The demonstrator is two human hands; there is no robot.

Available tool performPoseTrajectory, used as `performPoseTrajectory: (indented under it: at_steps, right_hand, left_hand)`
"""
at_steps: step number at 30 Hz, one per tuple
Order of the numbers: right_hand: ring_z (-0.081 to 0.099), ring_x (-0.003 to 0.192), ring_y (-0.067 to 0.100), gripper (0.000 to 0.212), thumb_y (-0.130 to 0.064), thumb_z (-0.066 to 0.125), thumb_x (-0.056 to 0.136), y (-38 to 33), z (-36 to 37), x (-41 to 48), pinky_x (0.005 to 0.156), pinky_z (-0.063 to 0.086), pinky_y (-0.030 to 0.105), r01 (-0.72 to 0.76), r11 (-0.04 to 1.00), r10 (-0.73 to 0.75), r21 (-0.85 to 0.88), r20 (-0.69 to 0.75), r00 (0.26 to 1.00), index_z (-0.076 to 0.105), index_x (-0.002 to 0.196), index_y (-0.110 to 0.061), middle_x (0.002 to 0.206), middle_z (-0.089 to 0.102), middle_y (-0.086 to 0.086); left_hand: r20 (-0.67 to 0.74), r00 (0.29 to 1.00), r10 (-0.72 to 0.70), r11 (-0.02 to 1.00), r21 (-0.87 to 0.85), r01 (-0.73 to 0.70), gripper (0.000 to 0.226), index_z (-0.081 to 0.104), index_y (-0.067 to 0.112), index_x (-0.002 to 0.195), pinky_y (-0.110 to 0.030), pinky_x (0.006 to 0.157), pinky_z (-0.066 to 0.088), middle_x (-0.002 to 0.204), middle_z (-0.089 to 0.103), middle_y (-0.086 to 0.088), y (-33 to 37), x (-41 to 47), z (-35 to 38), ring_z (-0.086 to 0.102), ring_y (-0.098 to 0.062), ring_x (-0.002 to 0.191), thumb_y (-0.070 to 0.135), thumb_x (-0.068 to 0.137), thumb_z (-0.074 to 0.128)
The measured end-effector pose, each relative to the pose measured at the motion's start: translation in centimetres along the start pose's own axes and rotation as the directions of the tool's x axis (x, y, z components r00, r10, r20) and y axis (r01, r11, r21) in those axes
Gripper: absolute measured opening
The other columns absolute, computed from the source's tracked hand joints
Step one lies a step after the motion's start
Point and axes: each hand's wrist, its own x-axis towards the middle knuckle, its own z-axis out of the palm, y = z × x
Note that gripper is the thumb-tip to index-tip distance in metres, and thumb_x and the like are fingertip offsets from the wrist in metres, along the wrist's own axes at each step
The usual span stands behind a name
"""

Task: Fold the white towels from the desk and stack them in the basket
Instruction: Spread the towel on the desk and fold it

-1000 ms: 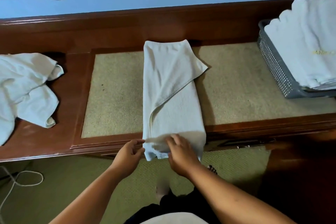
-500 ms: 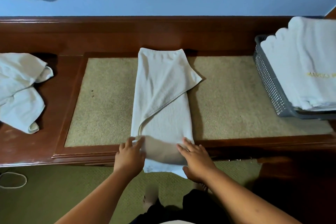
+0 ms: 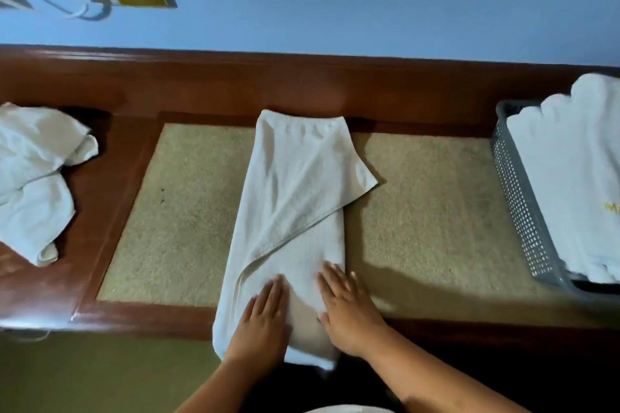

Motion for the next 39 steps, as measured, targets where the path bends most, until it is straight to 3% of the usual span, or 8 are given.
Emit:
performPoseTrajectory:
  at_steps: [3, 8, 14, 18, 24, 30, 35, 39]
  right_hand:
    - [0.052, 0.135, 0.020, 0.073, -0.049, 0.048, 0.074, 1.1, -1.1, 3.1, 0.095, 0.054, 0.048, -0.062, 0.998, 0.063, 0.019, -0.075, 0.995, 0.061, 0.137, -0.013, 0.152, 0.047, 0.006]
    - [0.032, 0.148, 0.024, 0.080, -0.052, 0.044, 0.087, 2.9, -3.3, 7.9, 0.114, 0.024, 0.046, -0.117, 0.993, 0.119, 0.027, -0.115, 0.986, 0.030, 0.155, -0.012, 0.162, 0.028, 0.006]
    - [0.040, 0.144, 0.034, 0.073, -0.057, 0.037, 0.095, 4.7, -7.9, 15.9, 0.114, 0.027, 0.053, -0.178, 0.983, 0.183, 0.049, -0.170, 0.968, 0.047, 0.146, -0.007, 0.155, 0.042, 0.014]
    - [-0.007, 0.154, 0.025, 0.083, -0.062, 0.029, 0.098, 7.0, -12.4, 22.5, 0.122, 0.004, 0.048, -0.273, 0.951, 0.299, 0.142, -0.221, 0.928, -0.002, 0.161, -0.017, 0.167, -0.013, 0.004]
    - [-0.014, 0.154, 0.029, 0.085, -0.077, 0.017, 0.092, 11.4, -17.0, 31.1, 0.122, -0.001, 0.055, -0.360, 0.919, 0.387, 0.159, -0.200, 0.900, -0.018, 0.156, -0.034, 0.167, -0.017, 0.003]
    - [-0.019, 0.153, 0.027, 0.084, -0.079, 0.017, 0.090, 11.6, -17.3, 31.9, 0.121, -0.004, 0.057, -0.363, 0.916, 0.389, 0.169, -0.159, 0.908, -0.023, 0.153, -0.039, 0.166, -0.021, 0.001]
    - [-0.007, 0.154, 0.029, 0.087, -0.063, 0.043, 0.096, 10.2, -18.9, 28.5, 0.121, 0.011, 0.052, -0.363, 0.916, 0.367, 0.169, 0.003, 0.930, -0.007, 0.160, -0.030, 0.166, -0.019, 0.008]
    - [-0.012, 0.153, 0.031, 0.093, -0.059, 0.057, 0.091, 7.2, -15.6, 20.9, 0.122, 0.007, 0.051, -0.344, 0.930, 0.340, 0.131, 0.056, 0.939, -0.001, 0.159, -0.035, 0.166, -0.018, 0.009]
  left_hand:
    - [-0.053, 0.998, -0.016, 1.000, 0.021, 0.017, 0.077, 0.050, 0.001, 0.144, -0.034, 0.117, 0.009, 0.154, 0.043, -0.015, -0.9, 2.9, -1.3, 0.035, -0.027, 0.141, 0.044, 0.081, 0.048]
    - [-0.047, 0.998, -0.036, 0.999, -0.015, 0.035, 0.067, 0.058, 0.000, 0.137, -0.045, 0.095, 0.051, 0.133, 0.064, -0.017, -3.1, 10.1, -3.9, 0.065, -0.034, 0.115, 0.045, 0.089, 0.041]
    - [-0.234, 0.971, -0.053, 0.998, -0.032, 0.046, 0.059, 0.064, 0.002, 0.128, -0.048, 0.105, 0.031, 0.127, 0.065, -0.022, -5.6, 21.3, -8.8, 0.063, -0.042, 0.113, 0.043, 0.093, 0.039]
    - [-0.274, 0.959, -0.065, 0.998, -0.018, 0.063, 0.069, 0.053, -0.001, 0.139, -0.051, 0.118, 0.019, 0.142, 0.053, -0.026, -9.2, 28.7, -11.9, 0.046, -0.045, 0.136, 0.049, 0.096, 0.035]
    - [-0.399, 0.909, -0.123, 0.988, -0.132, 0.076, 0.074, 0.008, 0.021, 0.162, -0.046, 0.120, 0.019, 0.169, 0.002, -0.002, -12.7, 36.8, -16.5, -0.001, -0.023, 0.156, 0.056, 0.100, 0.030]
    - [-0.388, 0.915, -0.110, 0.987, -0.153, 0.054, 0.078, 0.001, 0.015, 0.161, -0.040, 0.123, 0.008, 0.169, -0.008, -0.003, -13.6, 37.7, -15.7, -0.012, -0.020, 0.155, 0.058, 0.101, 0.026]
    - [-0.260, 0.955, -0.141, 0.976, -0.197, 0.091, 0.086, -0.005, 0.015, 0.160, -0.043, 0.125, 0.009, 0.165, -0.024, -0.004, -13.7, 33.0, -13.9, -0.017, -0.025, 0.153, 0.067, 0.095, 0.016]
    - [-0.186, 0.975, -0.122, 0.973, -0.215, 0.081, 0.085, -0.016, 0.028, 0.158, -0.038, 0.123, 0.008, 0.165, -0.026, -0.002, -13.7, 23.8, -10.5, -0.005, -0.023, 0.154, 0.076, 0.091, 0.004]
